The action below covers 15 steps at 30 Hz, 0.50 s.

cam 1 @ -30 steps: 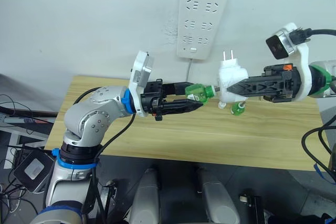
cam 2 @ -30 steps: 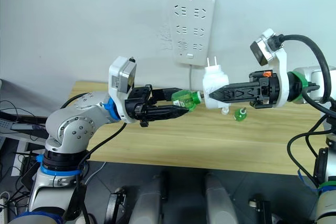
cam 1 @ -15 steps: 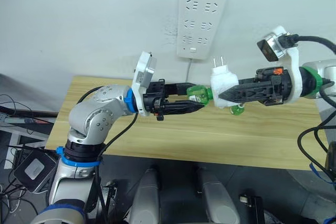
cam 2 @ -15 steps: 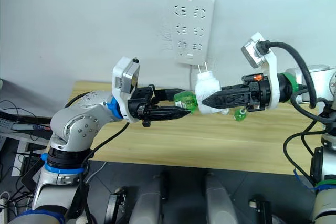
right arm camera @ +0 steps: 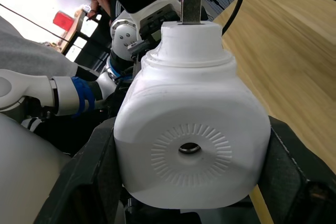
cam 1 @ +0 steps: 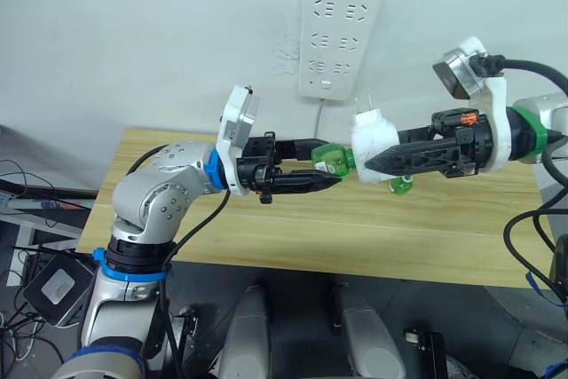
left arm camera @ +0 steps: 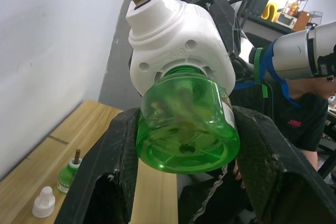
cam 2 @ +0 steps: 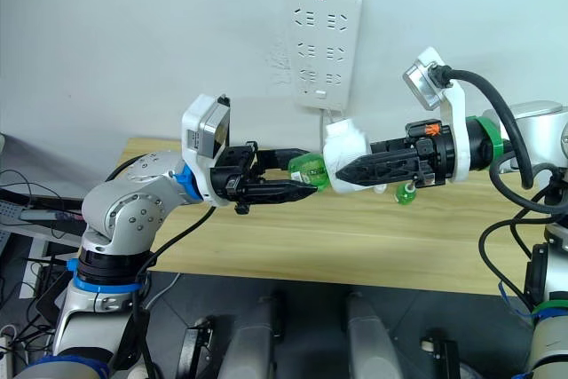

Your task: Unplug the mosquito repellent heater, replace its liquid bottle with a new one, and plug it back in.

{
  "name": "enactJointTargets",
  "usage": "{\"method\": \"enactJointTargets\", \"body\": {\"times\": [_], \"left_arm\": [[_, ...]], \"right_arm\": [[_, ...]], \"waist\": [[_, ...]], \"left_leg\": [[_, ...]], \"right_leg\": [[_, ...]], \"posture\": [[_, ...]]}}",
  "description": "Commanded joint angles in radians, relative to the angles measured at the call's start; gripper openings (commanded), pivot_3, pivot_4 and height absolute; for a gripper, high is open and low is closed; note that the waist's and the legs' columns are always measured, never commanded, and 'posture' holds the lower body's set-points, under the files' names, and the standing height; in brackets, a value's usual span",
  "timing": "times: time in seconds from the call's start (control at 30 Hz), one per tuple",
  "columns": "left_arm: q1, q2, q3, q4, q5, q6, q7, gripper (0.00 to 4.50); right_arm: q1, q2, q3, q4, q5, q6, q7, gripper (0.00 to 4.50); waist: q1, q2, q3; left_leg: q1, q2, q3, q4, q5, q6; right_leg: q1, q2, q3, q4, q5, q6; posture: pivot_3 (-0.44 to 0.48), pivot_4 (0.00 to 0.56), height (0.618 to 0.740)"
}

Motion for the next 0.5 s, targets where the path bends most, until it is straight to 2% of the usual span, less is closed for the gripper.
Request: {"method": "enactJointTargets", "body": {"times": [0.03, 0.5], "left_arm": [[-0.009, -0.018, -0.028, -0.021, 0.016, -0.012, 0.021, 2.27], [-0.033, -0.035, -0.009, 0.011, 0.02, -0.01, 0.046, 2.27]], "right_arm": [[-0.024, 0.012, 0.003, -0.059, 0.073, 0.003, 0.017, 4.46], [0.087, -0.026, 0.024, -0.102, 0.165, -0.002, -0.064, 4.46]], "waist": [[0.0, 0.0, 0.0], [-0.001, 0.0, 0.0]], "left_leg": [[0.0, 0.0, 0.0, 0.0, 0.0, 0.0], [-0.001, 0.0, 0.0, 0.009, 0.0, 0.0]], "right_leg": [[-0.001, 0.0, 0.0, 0.001, 0.0, 0.0], [0.0, 0.001, 0.0, 0.005, 0.0, 0.0]], "posture": [[-0.036, 0.304, 0.74], [-0.041, 0.303, 0.74]]}}
